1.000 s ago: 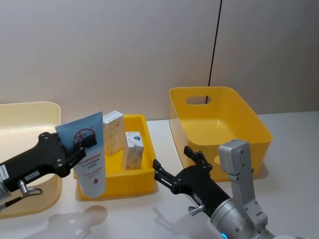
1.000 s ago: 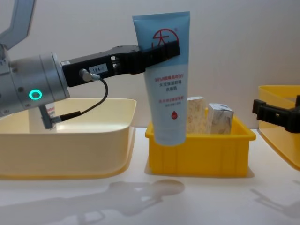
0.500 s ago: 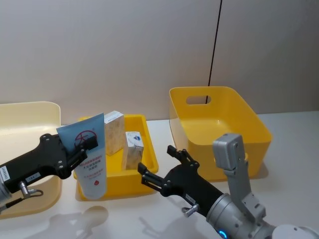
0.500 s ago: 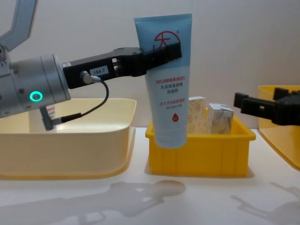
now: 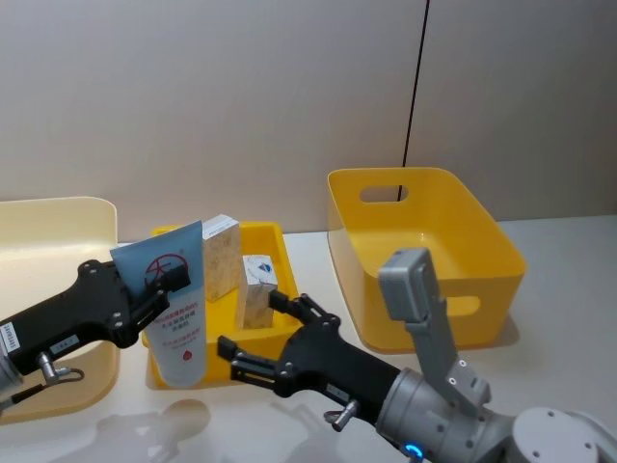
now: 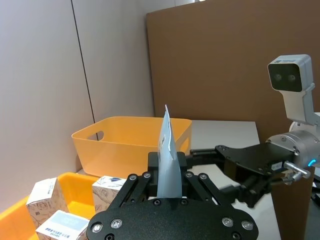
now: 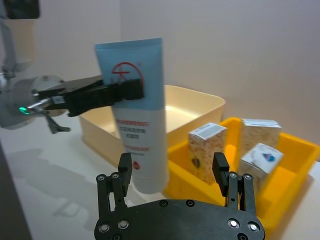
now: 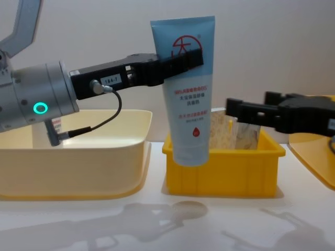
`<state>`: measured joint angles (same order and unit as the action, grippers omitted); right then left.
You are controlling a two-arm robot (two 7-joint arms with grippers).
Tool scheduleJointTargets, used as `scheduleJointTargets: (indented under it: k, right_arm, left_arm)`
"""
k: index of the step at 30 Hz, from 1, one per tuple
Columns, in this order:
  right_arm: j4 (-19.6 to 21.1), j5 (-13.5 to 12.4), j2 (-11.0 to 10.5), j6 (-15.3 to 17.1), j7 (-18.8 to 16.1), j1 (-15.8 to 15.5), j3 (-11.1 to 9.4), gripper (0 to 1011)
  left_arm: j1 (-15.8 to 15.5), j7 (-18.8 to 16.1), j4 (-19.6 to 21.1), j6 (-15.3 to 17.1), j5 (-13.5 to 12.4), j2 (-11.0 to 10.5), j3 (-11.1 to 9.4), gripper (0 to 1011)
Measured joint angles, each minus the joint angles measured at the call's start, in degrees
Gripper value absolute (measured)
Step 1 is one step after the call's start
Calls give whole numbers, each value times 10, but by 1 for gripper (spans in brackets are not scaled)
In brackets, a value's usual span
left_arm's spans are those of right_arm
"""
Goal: Bimanual collaborative sorting of washing and personal care products
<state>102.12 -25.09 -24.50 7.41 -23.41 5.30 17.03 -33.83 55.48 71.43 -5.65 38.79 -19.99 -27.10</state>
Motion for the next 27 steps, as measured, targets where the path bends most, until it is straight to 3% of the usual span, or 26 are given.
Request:
scheduleJointTargets:
  k: [12,27]
  right_arm:
    - [-26,2,6,1,-32,39,39,1001]
    - [-62,52,47,-36,20,63,67,1001]
  left_arm:
    - [0,0,0,0,0,0,0,200]
    - [0,0,0,0,0,0,0,200]
